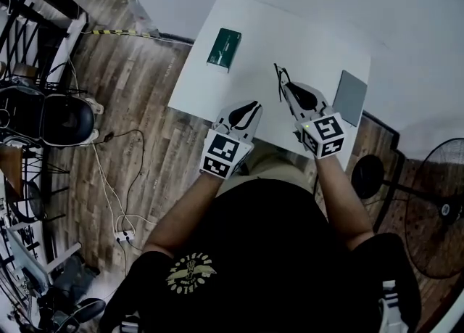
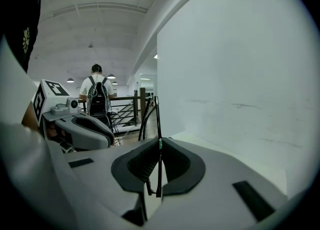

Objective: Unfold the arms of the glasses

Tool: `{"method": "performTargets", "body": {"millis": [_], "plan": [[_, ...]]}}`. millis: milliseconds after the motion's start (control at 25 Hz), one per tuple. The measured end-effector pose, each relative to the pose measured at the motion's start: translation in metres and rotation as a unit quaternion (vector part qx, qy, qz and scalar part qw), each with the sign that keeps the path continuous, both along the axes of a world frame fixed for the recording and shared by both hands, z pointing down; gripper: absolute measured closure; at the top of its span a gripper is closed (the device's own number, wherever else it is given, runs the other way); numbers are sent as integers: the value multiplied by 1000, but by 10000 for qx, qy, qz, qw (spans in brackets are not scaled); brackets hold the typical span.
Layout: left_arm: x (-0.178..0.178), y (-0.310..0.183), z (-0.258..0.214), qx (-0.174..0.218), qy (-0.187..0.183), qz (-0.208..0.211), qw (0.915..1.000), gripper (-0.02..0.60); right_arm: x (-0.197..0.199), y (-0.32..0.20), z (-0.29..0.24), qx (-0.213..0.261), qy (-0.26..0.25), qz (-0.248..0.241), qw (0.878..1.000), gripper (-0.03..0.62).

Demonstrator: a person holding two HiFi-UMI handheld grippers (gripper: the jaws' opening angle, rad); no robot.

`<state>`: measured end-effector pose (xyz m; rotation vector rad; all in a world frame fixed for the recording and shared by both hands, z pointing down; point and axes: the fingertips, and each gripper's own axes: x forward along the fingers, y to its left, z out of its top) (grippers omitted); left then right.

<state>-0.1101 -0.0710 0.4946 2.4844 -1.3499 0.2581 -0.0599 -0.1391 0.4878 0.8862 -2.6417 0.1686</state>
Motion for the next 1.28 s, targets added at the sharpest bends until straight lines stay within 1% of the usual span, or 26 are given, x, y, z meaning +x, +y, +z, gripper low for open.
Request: {"method": "performTargets", "body": {"millis": [240,400,560,720,920,1120,1280], "plan": [[23,6,-2,-10,-43,310,9995,527,-1,13,-17,27,-193,20,9998,576],[32,6,1,-144,-96,401,9990,508,-4,22,-24,21,-270,-11,9996,576],[41,-1,-1,-156,-124,504,9985,499,-2,23,-32,34,-346,-39,9994,576],[53,-12,2,-211,-230,600,9977,495,5,15,-35,0,-452,-49,9990,576],[80,-42,1,-247,-317,684,9969,491,29,-9,-42,-10,-571,-2,9984,576],[117,-64,-3,-225,-351,757,9963,495,68,-28,-43,-17,-608,69,9981,576],[145,-75,-4,-229,-416,819,9955,545,96,-42,-43,-25,-662,102,9977,576]]}}
